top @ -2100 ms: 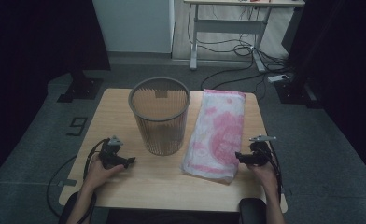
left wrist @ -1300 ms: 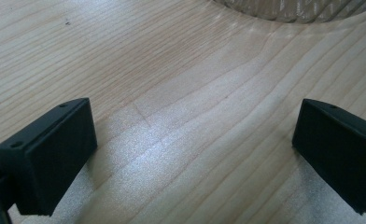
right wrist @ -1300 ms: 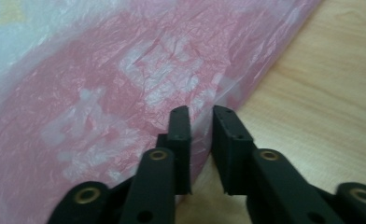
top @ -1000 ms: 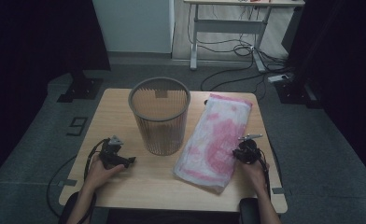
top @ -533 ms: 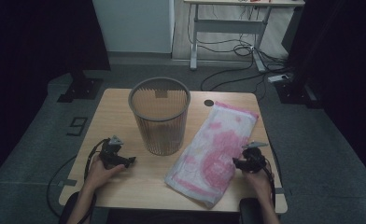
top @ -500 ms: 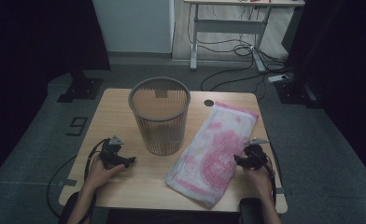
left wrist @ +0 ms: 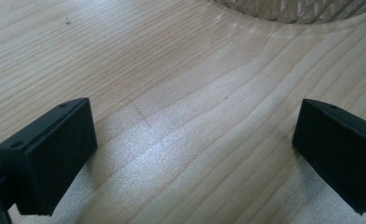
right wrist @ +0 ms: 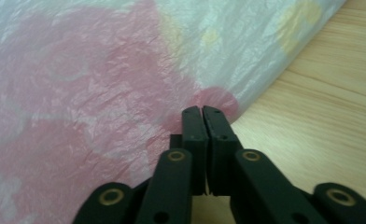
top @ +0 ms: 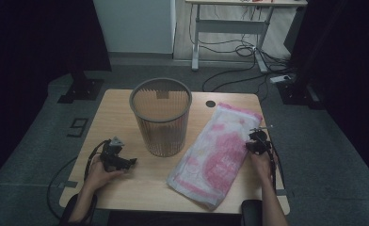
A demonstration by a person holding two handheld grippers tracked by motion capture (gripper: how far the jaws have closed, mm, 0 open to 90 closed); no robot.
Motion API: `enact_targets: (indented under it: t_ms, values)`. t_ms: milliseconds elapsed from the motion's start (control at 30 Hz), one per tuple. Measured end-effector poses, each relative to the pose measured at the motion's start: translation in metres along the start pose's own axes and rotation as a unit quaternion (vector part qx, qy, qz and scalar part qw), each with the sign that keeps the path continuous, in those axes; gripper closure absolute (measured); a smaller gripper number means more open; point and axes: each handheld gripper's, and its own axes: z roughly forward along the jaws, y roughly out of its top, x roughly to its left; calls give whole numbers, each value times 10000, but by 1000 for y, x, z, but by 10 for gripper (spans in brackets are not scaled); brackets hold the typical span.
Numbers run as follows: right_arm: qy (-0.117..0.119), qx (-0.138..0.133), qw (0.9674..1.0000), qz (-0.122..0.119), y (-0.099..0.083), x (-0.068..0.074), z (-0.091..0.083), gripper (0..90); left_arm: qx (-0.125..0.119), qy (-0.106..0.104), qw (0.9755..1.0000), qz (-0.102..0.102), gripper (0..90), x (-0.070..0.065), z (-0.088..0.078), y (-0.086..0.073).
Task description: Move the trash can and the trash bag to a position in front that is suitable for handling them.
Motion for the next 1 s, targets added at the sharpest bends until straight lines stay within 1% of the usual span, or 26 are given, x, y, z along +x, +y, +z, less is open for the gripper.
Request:
enact_targets:
  t_ms: [100,133,200,300,533,633,733,767,800,833,867,967,1000]
  values:
    - [-20,13,10000,43,-10,-7,-10,881,0,-3,10000,4,0,0,0,0]
    - [-33,1,10000,15,-14,-10,-13,881,1,3,10000,19,0,0,0,0]
    - [-39,-14,10000,33,-23,-16,-20,881,5,-6,10000,17,0,0,0,0]
    - [-72,-25,10000,41,-36,-27,-31,881,1,-4,10000,13,0,0,0,0]
    - [-203,-20,9997,153,-65,-53,-54,888,-2,1,10000,9,0,0,0,0]
    - [-257,-28,9995,201,-72,-61,-61,888,-2,1,10000,9,0,0,0,0]
    - [-262,-46,9994,213,-74,-63,-63,884,-2,1,10000,7,0,0,0,0]
    - [-244,-78,9994,213,-73,-62,-63,854,2,-1,10000,12,0,0,0,0]
    - [-239,-124,9994,212,-72,-61,-64,760,-1,-2,10000,11,0,0,0,0]
    - [-269,-212,9992,209,-71,-59,-64,657,0,-8,10000,15,0,0,0,0]
    - [-296,-309,9989,206,-69,-57,-65,571,-2,-23,10000,23,0,0,0,0]
    - [-213,-596,9980,88,-63,-50,-67,357,10,-101,9999,109,0,2,-1,-1]
    - [-191,-658,9976,68,-61,-47,-67,321,28,-136,9998,141,0,3,-1,-1]
